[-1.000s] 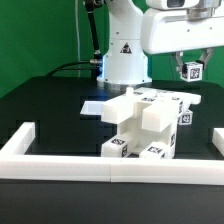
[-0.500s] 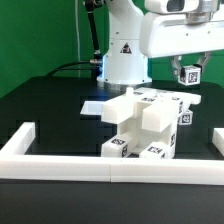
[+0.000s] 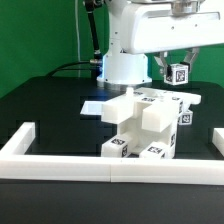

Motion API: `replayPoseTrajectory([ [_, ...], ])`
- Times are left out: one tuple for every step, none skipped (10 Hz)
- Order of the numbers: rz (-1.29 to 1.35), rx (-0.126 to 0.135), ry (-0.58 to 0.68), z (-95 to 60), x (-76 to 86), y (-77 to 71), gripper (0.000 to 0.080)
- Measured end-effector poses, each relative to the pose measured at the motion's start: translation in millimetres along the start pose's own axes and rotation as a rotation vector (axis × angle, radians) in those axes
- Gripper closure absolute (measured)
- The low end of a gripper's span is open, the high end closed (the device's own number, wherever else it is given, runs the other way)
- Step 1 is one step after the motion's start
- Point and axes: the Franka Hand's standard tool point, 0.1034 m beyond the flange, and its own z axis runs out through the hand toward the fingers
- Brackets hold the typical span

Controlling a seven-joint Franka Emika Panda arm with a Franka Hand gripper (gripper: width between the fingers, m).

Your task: Assemble chair

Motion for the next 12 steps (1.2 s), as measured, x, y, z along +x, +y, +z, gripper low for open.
replayPoseTrajectory([
  [0.001, 0.0, 0.0, 0.0, -0.1, 0.4, 0.0511],
  [0.001, 0.0, 0.0, 0.0, -0.2, 0.5, 0.0511],
  [-0.006, 0.001, -0.002, -1.0, 0.9, 3.1, 0.0511],
  [-0.008, -0.003, 0.004, -8.1, 11.8, 14.7, 0.0511],
  [-0.005, -0.009, 0.013, -12.2, 21.9, 24.5, 0.0511],
  [-0.01, -0.013, 0.014, -15.1, 30.0, 34.6, 0.0511],
  [-0.008, -0.018, 0.019, -16.9, 37.0, 42.3, 0.0511],
  [-0.002, -0.02, 0.022, -17.7, 39.9, 42.7, 0.0511],
  [-0.002, -0.02, 0.021, -17.0, 39.2, 42.9, 0.0511],
  [-0.001, -0.02, 0.02, -16.7, 39.0, 43.3, 0.0511],
  [-0.001, -0.02, 0.02, -16.6, 38.9, 43.3, 0.0511],
  [-0.002, -0.021, 0.02, -16.0, 39.1, 43.7, 0.0511],
])
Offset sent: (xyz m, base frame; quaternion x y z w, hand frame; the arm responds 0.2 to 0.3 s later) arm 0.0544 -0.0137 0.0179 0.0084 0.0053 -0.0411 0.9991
